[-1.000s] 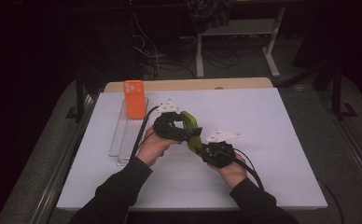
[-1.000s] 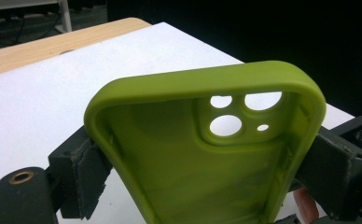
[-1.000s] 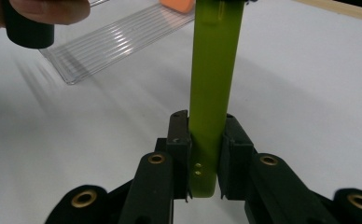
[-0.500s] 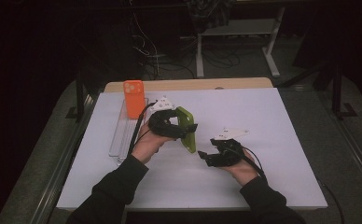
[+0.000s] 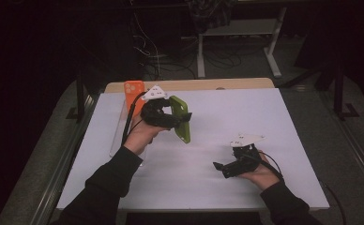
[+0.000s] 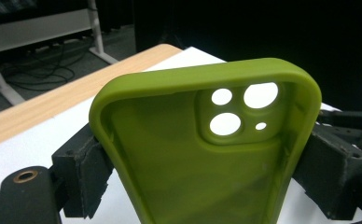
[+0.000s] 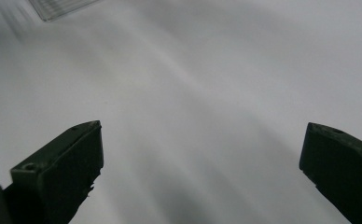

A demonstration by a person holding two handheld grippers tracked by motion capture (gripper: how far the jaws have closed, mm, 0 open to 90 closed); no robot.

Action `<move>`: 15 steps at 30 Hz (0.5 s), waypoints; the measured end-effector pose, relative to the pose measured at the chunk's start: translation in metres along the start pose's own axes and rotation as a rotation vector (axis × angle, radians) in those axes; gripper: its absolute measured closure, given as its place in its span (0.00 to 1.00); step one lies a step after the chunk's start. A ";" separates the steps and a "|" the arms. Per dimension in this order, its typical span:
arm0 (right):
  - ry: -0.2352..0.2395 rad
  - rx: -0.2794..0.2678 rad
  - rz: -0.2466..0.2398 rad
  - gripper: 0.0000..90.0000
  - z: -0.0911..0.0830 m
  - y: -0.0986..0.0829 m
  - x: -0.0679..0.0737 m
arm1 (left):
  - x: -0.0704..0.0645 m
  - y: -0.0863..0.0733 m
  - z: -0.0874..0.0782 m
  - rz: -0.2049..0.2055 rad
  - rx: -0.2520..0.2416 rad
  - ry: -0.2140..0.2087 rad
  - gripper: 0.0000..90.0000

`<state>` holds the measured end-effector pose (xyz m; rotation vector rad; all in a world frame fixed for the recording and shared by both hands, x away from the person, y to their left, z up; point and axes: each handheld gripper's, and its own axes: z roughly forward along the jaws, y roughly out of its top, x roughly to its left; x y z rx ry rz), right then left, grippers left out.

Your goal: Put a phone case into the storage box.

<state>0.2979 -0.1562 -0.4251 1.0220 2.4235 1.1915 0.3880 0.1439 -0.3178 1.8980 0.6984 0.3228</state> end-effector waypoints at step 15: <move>-0.048 -0.004 0.031 0.00 -0.018 -0.024 -0.009 | 0.042 0.019 -0.040 -0.037 -0.061 0.097 0.15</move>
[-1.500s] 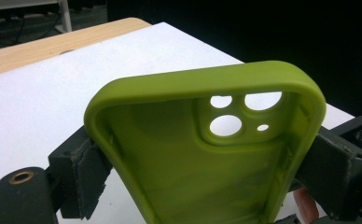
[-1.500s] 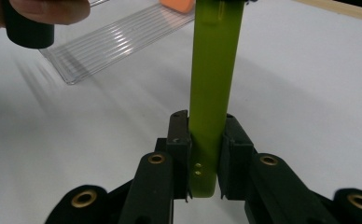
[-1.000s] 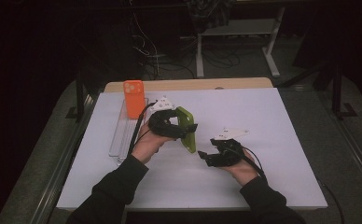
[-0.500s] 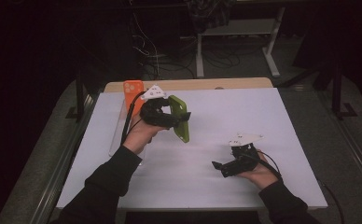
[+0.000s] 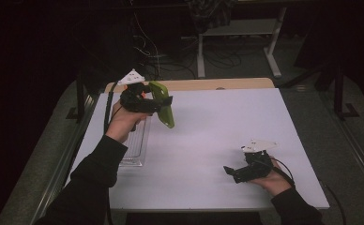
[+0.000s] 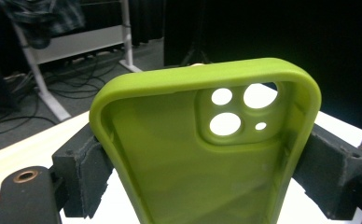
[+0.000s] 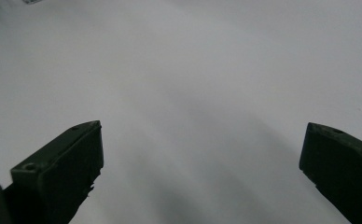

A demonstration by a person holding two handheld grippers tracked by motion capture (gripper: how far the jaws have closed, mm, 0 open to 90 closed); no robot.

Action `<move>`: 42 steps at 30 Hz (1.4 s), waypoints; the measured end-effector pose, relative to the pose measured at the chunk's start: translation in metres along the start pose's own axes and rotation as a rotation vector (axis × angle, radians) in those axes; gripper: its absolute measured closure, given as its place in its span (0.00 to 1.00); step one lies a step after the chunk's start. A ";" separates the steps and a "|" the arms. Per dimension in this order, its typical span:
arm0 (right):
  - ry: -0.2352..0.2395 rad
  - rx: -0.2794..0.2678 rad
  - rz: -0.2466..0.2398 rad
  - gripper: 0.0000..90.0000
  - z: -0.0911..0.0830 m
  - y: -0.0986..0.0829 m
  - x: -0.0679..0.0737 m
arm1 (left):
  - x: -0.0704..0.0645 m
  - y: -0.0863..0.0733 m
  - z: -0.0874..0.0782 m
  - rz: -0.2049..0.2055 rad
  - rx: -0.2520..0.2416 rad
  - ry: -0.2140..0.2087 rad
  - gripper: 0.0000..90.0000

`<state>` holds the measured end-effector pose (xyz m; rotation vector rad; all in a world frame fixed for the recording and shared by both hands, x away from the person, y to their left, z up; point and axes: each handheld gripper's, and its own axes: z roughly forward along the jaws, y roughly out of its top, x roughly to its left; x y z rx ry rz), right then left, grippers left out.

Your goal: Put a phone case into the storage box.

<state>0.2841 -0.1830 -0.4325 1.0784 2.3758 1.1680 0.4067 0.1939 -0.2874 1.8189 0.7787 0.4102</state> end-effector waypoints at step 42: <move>-0.014 -0.020 0.010 0.00 -0.007 -0.003 -0.007 | 0.105 -0.054 0.009 -0.093 0.142 0.360 0.15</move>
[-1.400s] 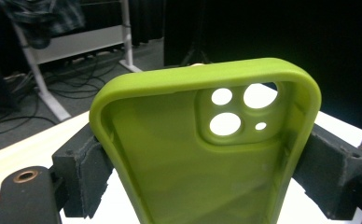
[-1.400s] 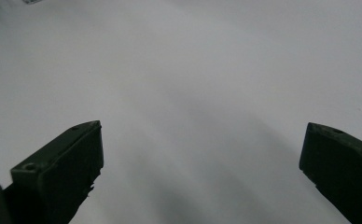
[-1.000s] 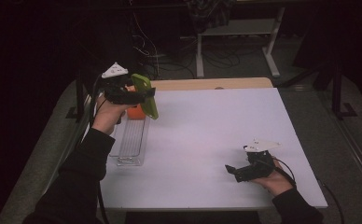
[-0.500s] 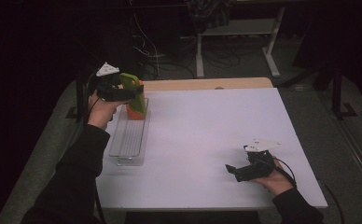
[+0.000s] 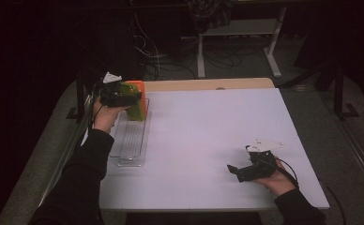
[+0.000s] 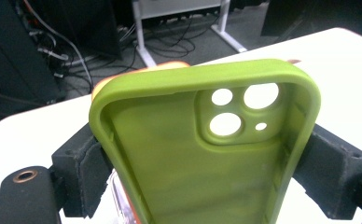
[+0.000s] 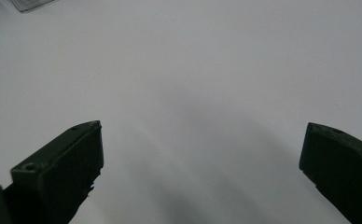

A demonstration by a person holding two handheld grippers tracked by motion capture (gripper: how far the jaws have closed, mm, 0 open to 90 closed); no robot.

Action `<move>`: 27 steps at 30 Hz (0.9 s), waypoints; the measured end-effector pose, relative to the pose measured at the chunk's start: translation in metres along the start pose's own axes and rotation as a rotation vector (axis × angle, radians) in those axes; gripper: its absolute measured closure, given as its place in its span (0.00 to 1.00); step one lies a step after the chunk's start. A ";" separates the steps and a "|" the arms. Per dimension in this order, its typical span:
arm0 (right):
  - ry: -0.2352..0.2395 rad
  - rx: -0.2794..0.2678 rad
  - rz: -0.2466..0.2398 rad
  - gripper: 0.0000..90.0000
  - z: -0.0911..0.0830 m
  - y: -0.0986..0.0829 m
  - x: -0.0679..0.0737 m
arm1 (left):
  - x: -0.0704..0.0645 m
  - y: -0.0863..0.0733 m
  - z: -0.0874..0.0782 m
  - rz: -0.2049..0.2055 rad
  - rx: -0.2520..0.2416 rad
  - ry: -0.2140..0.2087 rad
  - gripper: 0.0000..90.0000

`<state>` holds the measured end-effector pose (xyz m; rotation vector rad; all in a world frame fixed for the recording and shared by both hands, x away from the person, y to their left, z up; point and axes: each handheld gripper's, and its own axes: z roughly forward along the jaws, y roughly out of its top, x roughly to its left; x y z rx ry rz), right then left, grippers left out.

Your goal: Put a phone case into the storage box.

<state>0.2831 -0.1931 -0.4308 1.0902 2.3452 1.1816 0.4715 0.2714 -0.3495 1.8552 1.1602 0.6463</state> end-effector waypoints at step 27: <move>0.002 -0.007 -0.002 0.00 0.000 0.000 0.000 | 0.001 -0.014 0.029 -0.031 0.033 0.095 0.12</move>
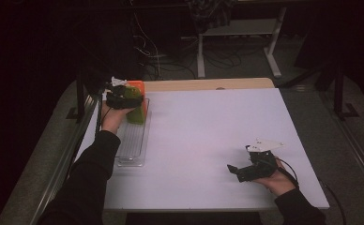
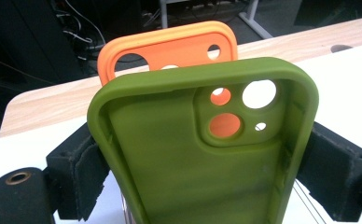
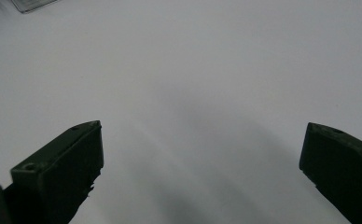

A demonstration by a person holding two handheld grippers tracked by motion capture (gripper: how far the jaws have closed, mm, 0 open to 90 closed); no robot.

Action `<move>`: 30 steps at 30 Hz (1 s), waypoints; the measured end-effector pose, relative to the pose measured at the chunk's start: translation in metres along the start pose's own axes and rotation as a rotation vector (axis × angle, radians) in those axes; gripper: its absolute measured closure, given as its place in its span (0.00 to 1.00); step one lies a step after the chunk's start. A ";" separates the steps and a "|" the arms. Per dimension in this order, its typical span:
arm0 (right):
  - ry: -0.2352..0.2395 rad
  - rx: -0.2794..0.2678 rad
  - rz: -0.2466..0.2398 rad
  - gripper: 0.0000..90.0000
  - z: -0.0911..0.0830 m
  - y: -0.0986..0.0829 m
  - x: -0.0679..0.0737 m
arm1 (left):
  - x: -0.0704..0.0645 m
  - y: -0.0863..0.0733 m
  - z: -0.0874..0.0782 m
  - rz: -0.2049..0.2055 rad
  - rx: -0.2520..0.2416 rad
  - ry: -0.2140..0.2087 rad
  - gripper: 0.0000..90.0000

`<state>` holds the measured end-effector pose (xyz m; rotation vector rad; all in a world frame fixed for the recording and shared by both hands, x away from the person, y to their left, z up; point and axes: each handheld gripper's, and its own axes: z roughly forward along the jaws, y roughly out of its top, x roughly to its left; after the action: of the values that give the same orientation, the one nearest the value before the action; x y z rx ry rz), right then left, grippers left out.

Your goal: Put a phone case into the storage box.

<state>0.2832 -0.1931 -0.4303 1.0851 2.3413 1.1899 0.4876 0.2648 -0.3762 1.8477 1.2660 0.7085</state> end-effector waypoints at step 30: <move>0.004 -0.004 0.002 0.00 0.000 0.002 0.002 | -0.022 0.004 -0.075 0.131 0.012 -0.346 0.00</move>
<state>0.2825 -0.1907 -0.4289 1.0851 2.3406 1.1984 0.4226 0.2647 -0.3319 1.9744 0.9341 0.4237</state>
